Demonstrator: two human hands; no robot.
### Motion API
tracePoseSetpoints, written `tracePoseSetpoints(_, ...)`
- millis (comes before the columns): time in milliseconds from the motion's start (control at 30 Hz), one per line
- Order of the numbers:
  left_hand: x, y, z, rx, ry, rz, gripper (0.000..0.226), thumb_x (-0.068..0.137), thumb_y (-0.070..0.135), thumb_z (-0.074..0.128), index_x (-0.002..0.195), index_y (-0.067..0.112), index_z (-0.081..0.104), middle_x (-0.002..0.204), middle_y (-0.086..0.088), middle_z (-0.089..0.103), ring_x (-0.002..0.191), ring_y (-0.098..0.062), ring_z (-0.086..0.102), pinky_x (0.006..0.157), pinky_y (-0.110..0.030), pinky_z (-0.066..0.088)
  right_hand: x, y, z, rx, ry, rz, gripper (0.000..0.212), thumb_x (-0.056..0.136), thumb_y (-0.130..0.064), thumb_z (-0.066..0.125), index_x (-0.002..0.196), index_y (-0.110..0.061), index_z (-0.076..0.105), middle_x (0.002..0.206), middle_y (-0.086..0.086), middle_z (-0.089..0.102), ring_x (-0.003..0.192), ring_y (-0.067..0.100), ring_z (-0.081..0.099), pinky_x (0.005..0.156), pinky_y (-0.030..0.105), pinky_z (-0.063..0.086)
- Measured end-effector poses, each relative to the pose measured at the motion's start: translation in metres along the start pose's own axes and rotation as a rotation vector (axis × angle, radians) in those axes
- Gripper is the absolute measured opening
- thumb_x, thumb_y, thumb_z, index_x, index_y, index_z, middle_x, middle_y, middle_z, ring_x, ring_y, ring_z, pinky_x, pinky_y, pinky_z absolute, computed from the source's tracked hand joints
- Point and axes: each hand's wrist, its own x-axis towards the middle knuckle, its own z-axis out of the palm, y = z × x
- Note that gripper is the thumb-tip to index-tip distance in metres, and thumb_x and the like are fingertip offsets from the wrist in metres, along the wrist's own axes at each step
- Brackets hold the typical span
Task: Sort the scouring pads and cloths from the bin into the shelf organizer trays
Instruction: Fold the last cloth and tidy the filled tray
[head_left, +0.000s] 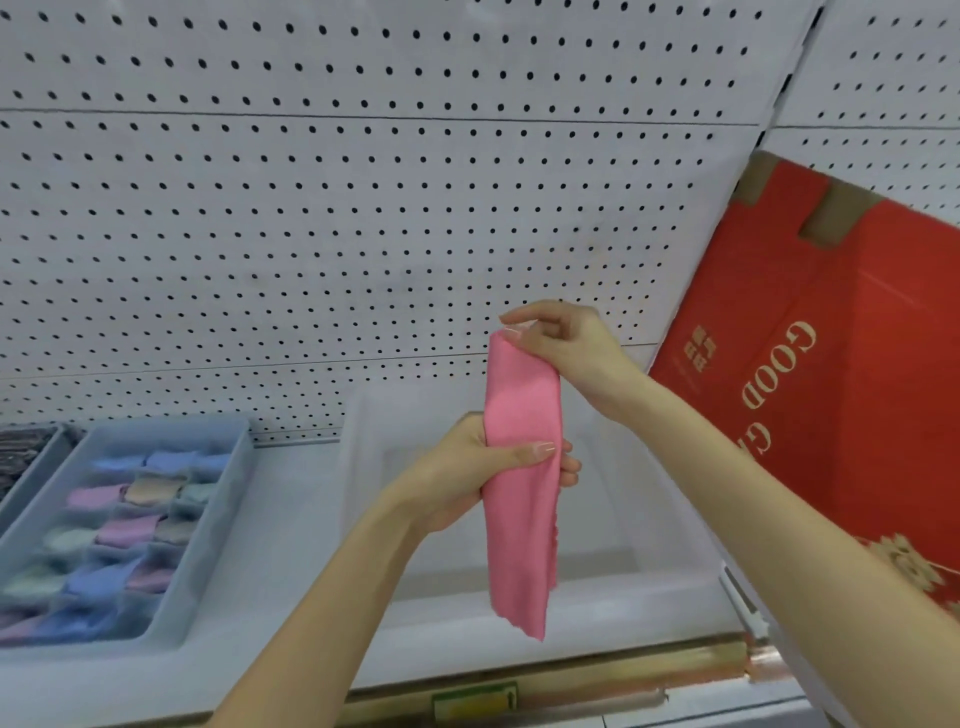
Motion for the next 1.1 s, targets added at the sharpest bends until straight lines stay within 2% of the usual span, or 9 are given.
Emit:
tracePoseSetpoints(167, 0.004, -0.015, -0.01, -0.084, 0.176, -0.006, 0.023, 0.087, 0.01, 0.061, 0.107, 0.001, 0.068, 0.109, -0.01, 0.073, 0.101, -0.021, 0.069, 0.089, -0.033, 0.055, -0.034, 0.046, 0.005, 0.197, 0.255, 0.266, 0.037, 0.093, -0.042, 0.054, 0.103, -0.008, 0.061, 0.085, 0.006, 0.066, 0.078, 0.017, 0.063, 0.073, 0.025, 0.052)
tracePoseSetpoints(300, 0.006, -0.018, -0.023, -0.056, 0.251, -0.017, 0.027, 0.082, 0.022, 0.062, 0.104, 0.008, 0.069, 0.109, -0.005, 0.073, 0.104, -0.022, 0.068, 0.098, -0.039, 0.049, -0.078, 0.073, 0.028, 0.259, -0.015, 0.354, 0.043, 0.088, -0.04, 0.059, 0.097, 0.001, 0.065, 0.092, 0.017, 0.071, 0.089, 0.027, 0.068, 0.088, 0.035, 0.055)
tracePoseSetpoints(433, 0.006, -0.02, -0.031, -0.006, 0.226, -0.107, 0.029, 0.096, 0.022, 0.052, 0.113, 0.003, 0.066, 0.113, -0.008, 0.071, 0.107, -0.024, 0.067, 0.096, -0.036, 0.052, -0.076, 0.073, 0.037, 0.298, -0.1, 0.322, 0.013, 0.085, -0.014, 0.071, 0.094, -0.006, 0.069, 0.097, 0.007, 0.074, 0.093, 0.015, 0.069, 0.081, 0.02, 0.051)
tracePoseSetpoints(567, 0.005, -0.021, -0.038, -0.018, 0.208, -0.161, 0.035, 0.103, 0.022, 0.041, 0.122, 0.0, 0.059, 0.115, -0.015, 0.07, 0.106, -0.028, 0.068, 0.089, -0.032, 0.054, -0.072, 0.077, 0.042, 0.33, -0.066, 0.318, 0.016, 0.085, -0.01, 0.07, 0.088, 0.006, 0.068, 0.09, 0.016, 0.072, 0.083, 0.017, 0.067, 0.078, 0.027, 0.054)
tracePoseSetpoints(667, 0.002, -0.025, -0.042, 0.034, 0.215, -0.215, 0.032, 0.101, 0.024, 0.048, 0.123, 0.003, 0.058, 0.114, -0.012, 0.07, 0.107, -0.025, 0.068, 0.094, -0.035, 0.052, -0.074, 0.081, 0.047, 0.317, 0.026, 0.329, 0.014, 0.085, -0.009, 0.069, 0.083, 0.005, 0.067, 0.076, 0.007, 0.07, 0.073, 0.014, 0.067, 0.066, 0.024, 0.053)
tracePoseSetpoints(800, -0.006, -0.042, -0.038, 0.172, 0.498, -0.171, 0.042, 0.085, 0.006, 0.071, 0.121, 0.01, 0.051, 0.102, -0.009, 0.071, 0.09, -0.018, 0.07, 0.074, -0.026, 0.058, -0.077, 0.082, 0.053, 0.314, 0.138, 0.341, 0.005, 0.084, -0.001, 0.069, 0.079, -0.002, 0.067, 0.066, 0.001, 0.07, 0.064, 0.01, 0.067, 0.058, 0.021, 0.052)
tracePoseSetpoints(867, -0.008, -0.05, -0.039, 0.221, 0.625, -0.074, 0.05, 0.081, -0.001, 0.072, 0.119, 0.019, 0.048, 0.089, -0.007, 0.07, 0.082, -0.017, 0.068, 0.072, -0.027, 0.058, -0.078, 0.081, 0.054, 0.289, 0.195, 0.349, 0.013, 0.081, -0.001, 0.072, 0.088, -0.005, 0.061, 0.065, 0.005, 0.07, 0.059, 0.01, 0.066, 0.055, 0.019, 0.05)
tracePoseSetpoints(967, -0.011, -0.056, -0.042, 0.362, 0.559, 0.048, 0.045, 0.08, -0.003, 0.071, 0.11, 0.029, 0.06, 0.087, 0.001, 0.073, 0.085, -0.014, 0.069, 0.08, -0.028, 0.055, -0.08, 0.079, 0.054, 0.235, 0.213, 0.304, 0.026, 0.08, 0.0, 0.073, 0.097, -0.009, 0.055, 0.065, 0.008, 0.069, 0.059, 0.012, 0.063, 0.059, 0.019, 0.05)
tracePoseSetpoints(1100, -0.013, -0.053, -0.044, 0.511, 0.506, 0.057, 0.047, 0.076, -0.003, 0.075, 0.112, 0.026, 0.067, 0.1, 0.01, 0.07, 0.094, -0.006, 0.066, 0.086, -0.023, 0.054, -0.081, 0.076, 0.048, 0.248, 0.123, 0.258, 0.023, 0.074, 0.004, 0.076, 0.091, -0.009, 0.07, 0.086, 0.012, 0.073, 0.077, 0.015, 0.068, 0.071, 0.022, 0.054)
